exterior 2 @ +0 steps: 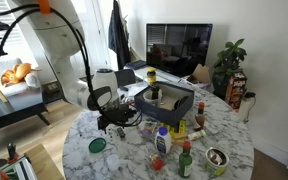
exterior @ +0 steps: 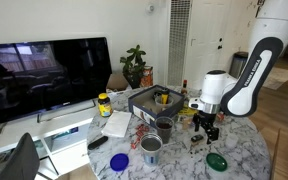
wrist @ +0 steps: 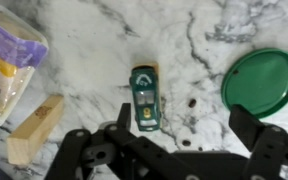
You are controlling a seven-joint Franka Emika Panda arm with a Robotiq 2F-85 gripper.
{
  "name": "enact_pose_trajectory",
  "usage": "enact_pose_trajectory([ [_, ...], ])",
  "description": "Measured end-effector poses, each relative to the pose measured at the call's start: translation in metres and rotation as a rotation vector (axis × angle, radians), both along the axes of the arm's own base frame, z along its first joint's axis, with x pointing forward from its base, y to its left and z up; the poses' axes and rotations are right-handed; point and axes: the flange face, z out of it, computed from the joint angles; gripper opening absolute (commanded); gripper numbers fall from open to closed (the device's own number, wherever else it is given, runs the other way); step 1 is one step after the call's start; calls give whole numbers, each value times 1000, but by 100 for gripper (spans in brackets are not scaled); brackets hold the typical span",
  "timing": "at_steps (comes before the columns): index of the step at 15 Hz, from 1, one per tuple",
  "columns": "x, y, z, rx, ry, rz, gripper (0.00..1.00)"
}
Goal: Make the brown object to the left lie flat on the table and then put the car plush toy on top of it
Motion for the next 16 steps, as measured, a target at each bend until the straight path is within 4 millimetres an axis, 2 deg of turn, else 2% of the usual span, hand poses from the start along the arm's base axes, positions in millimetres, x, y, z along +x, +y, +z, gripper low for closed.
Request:
enact_pose_trajectory([
  [4,-23,21,26,104,16,-136,100],
  [8,-27,35,56,182,18,-301,100],
  [16,-32,35,108,205,87,-510,100],
])
